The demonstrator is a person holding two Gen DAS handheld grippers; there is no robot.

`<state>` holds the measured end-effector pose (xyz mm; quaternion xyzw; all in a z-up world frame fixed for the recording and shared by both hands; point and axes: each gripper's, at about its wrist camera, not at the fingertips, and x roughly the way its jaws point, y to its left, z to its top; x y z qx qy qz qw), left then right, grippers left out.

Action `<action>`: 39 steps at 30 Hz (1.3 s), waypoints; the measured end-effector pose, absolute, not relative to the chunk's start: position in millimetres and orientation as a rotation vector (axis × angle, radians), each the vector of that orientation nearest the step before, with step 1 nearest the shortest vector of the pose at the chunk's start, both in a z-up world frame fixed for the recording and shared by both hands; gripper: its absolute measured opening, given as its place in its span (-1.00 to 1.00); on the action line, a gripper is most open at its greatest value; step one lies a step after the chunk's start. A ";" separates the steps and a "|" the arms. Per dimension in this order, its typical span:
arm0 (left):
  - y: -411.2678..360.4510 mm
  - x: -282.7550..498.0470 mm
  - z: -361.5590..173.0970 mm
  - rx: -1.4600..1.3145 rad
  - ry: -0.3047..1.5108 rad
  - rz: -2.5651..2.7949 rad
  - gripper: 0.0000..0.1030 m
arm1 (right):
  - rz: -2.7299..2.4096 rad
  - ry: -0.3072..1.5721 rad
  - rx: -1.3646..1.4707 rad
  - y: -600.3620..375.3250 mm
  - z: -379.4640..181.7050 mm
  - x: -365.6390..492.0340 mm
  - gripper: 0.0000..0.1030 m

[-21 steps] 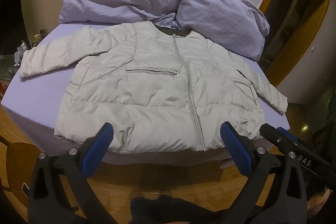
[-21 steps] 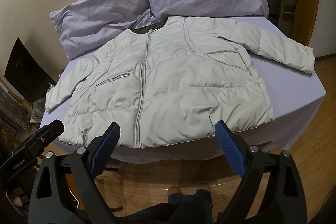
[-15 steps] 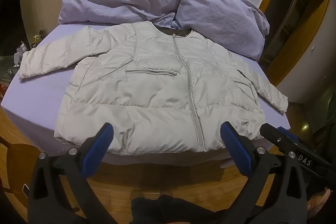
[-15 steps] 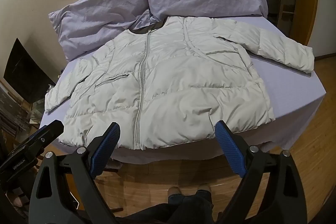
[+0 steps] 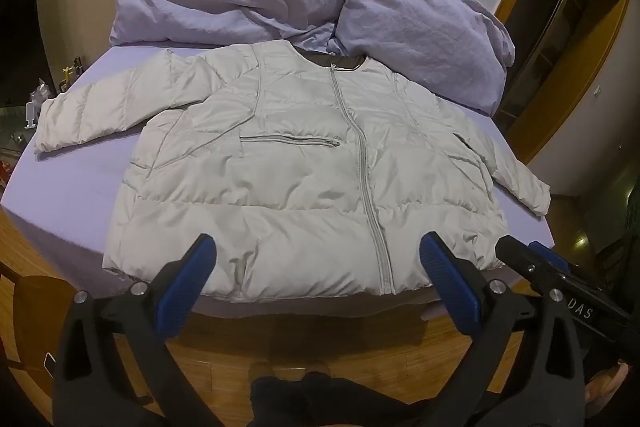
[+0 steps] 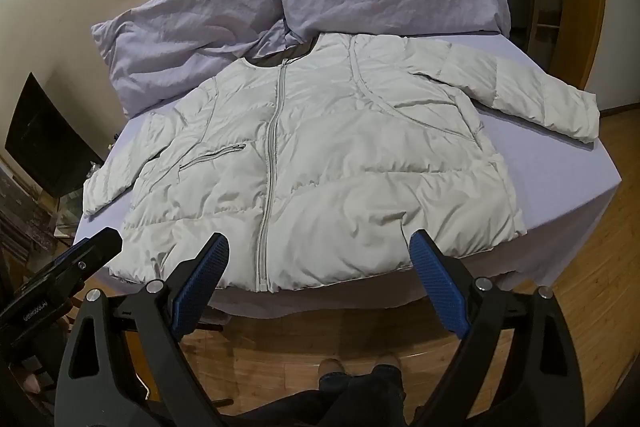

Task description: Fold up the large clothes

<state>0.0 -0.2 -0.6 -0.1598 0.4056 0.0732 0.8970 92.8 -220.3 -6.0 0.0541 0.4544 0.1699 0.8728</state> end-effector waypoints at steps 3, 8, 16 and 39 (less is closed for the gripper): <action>4.1 4.5 -1.9 -0.333 0.841 0.152 0.96 | 0.357 0.948 0.111 -219.2 -5.6 92.7 0.81; 4.2 4.8 -1.9 -0.332 0.841 0.149 0.96 | 0.354 0.949 0.111 -218.3 -5.6 94.5 0.81; 6.1 7.0 -6.1 -0.332 0.843 0.148 0.96 | 0.352 0.949 0.108 -218.1 -5.9 95.2 0.81; 7.0 9.1 -6.3 -0.335 0.845 0.147 0.96 | 0.344 0.953 0.110 -217.4 -7.7 98.7 0.81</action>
